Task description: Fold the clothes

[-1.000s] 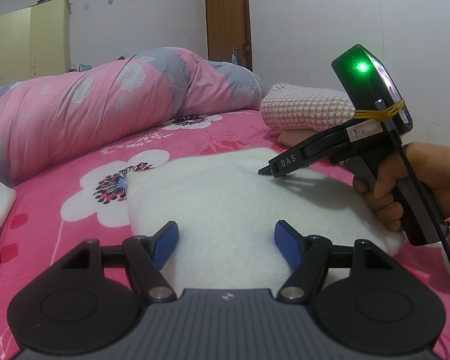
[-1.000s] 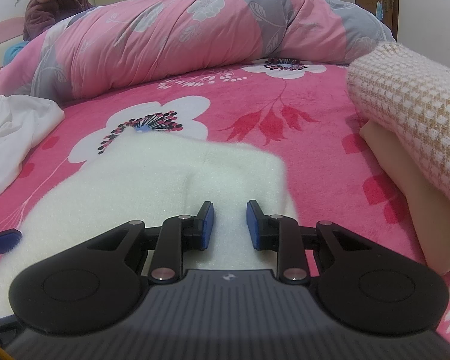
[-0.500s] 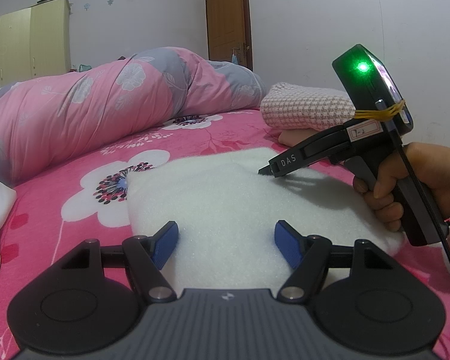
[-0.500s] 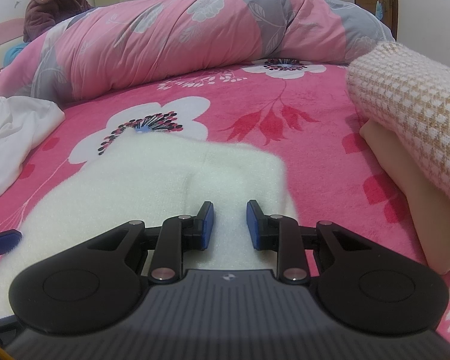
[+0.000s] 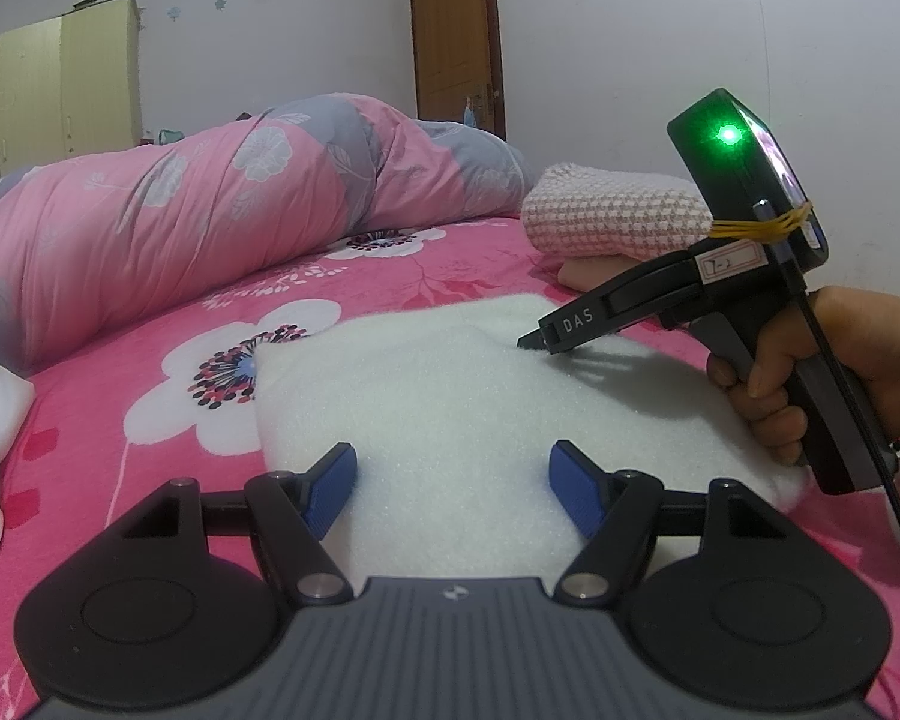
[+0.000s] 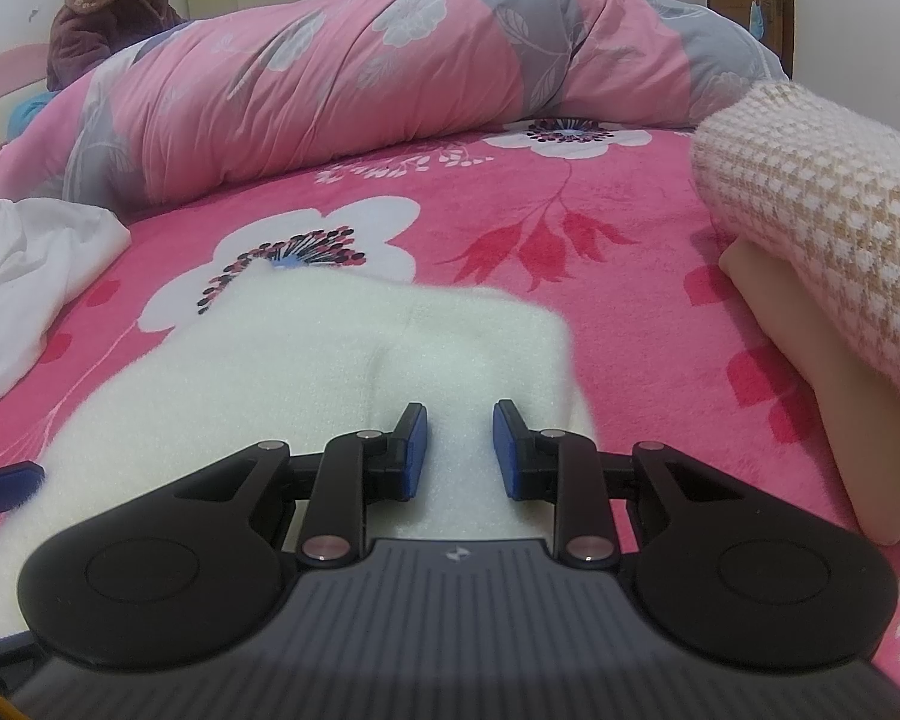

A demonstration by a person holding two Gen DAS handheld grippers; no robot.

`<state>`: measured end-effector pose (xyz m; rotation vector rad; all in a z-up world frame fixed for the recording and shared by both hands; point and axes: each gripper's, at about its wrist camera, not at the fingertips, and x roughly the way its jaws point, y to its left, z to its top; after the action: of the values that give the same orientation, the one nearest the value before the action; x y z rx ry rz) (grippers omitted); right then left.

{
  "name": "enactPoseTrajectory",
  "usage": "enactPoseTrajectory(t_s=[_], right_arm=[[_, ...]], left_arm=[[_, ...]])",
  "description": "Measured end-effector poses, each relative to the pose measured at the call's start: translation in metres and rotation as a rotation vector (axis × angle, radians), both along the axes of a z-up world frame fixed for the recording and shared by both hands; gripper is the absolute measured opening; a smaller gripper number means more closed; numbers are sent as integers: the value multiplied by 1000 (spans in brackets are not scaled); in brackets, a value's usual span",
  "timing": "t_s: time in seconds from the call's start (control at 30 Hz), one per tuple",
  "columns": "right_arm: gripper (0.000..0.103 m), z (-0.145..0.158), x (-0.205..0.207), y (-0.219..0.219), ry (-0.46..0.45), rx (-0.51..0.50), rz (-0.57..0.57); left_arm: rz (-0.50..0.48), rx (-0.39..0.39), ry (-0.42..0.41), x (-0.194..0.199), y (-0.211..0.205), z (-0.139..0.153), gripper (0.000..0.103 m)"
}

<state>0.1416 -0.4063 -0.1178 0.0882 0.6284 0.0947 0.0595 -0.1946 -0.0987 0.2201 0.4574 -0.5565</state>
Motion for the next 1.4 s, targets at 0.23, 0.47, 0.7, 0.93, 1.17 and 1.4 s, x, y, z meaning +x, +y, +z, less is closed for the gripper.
enactPoseTrajectory(t_s=[0.23,0.47,0.7,0.93,1.17,1.4], right_arm=[[24,11,-4,6,4,-30,-7],[26,43,-59,3,-86,-10,46],[29,21,-88,-19,-40,71,6],[31,25,-133,-14,-94,79,118],[43,9,-155,-19,-64,41,83],[55,7,-163,-42,-76,121,19]], left_arm=[[-5,-23,138,15,11,18,82],[27,46,150,11,-2,22,82],[66,108,158,9,-14,26,82],[101,145,157,5,-21,30,82],[116,192,125,-1,-30,31,82],[128,212,114,-2,-35,31,83]])
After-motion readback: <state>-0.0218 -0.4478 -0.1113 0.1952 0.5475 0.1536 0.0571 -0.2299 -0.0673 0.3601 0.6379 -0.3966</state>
